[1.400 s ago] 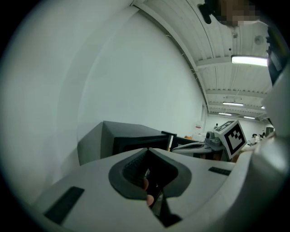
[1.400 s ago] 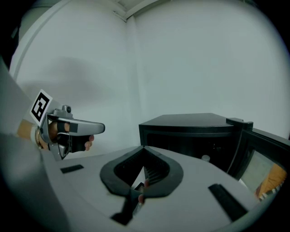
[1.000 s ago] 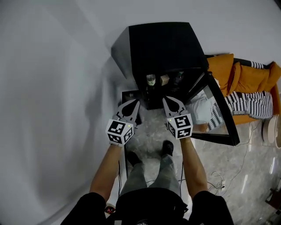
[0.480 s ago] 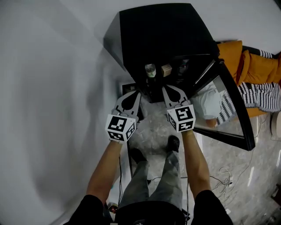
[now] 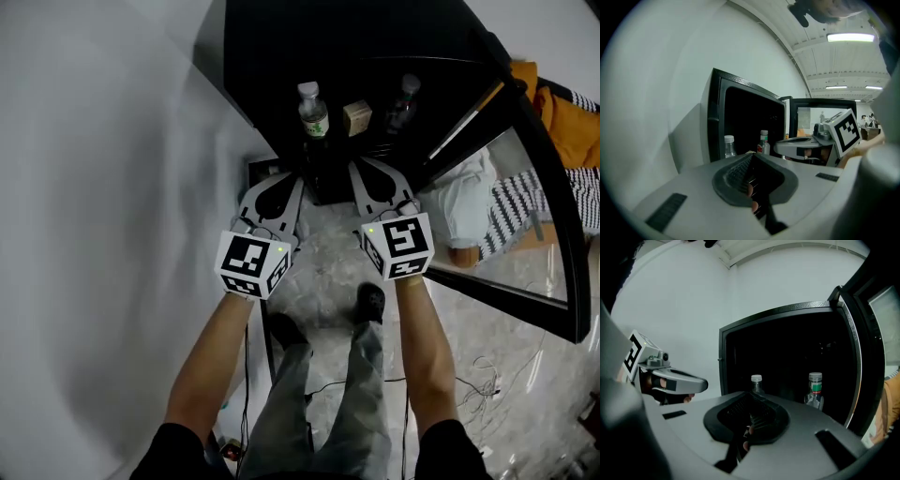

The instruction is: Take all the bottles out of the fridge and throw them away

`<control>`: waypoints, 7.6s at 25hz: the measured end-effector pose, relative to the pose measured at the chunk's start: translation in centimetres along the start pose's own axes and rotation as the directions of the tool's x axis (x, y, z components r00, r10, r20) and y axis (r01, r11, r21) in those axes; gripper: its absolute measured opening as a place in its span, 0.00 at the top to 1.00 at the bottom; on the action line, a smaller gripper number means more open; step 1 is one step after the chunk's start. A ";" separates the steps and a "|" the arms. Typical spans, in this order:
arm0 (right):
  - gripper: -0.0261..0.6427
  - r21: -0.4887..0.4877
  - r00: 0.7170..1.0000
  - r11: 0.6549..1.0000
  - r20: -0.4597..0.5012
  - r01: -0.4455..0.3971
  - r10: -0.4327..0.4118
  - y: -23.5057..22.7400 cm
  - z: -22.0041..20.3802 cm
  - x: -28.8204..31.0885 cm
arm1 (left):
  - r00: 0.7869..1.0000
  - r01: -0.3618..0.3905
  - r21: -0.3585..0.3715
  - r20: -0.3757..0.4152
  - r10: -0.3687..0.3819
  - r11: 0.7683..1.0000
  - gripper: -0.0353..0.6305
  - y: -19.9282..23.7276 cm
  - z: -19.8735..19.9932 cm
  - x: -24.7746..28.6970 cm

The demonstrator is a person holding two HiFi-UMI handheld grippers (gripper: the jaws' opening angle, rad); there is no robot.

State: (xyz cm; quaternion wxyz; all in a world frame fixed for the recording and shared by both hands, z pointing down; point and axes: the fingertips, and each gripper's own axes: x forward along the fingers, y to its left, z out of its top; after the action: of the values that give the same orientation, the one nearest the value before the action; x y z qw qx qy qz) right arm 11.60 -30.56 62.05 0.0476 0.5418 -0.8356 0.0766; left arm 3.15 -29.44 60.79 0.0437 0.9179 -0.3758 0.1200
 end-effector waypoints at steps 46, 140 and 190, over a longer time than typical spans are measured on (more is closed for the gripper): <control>0.76 0.071 0.986 0.984 0.005 0.163 -0.164 -6.9 -7.7 1.9 | 0.998 0.045 -0.017 0.039 -0.044 0.999 0.94 -3.3 -2.0 6.1; 0.56 -0.109 0.969 0.968 -0.121 -0.227 0.213 23.0 18.4 0.6 | 0.892 -0.431 -0.220 0.038 0.450 0.875 0.94 10.3 12.7 -28.4; 0.56 0.021 0.882 0.934 -0.325 -0.355 0.342 25.7 -31.8 13.5 | 0.905 -0.424 -0.295 -0.153 0.396 0.856 0.94 15.5 -30.7 -16.8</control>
State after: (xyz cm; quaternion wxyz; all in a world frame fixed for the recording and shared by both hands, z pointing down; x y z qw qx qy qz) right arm -17.50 -26.63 93.58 0.1800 0.3616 -0.9015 0.1551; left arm -25.05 -23.83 86.04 0.1823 0.7910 -0.5749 0.1031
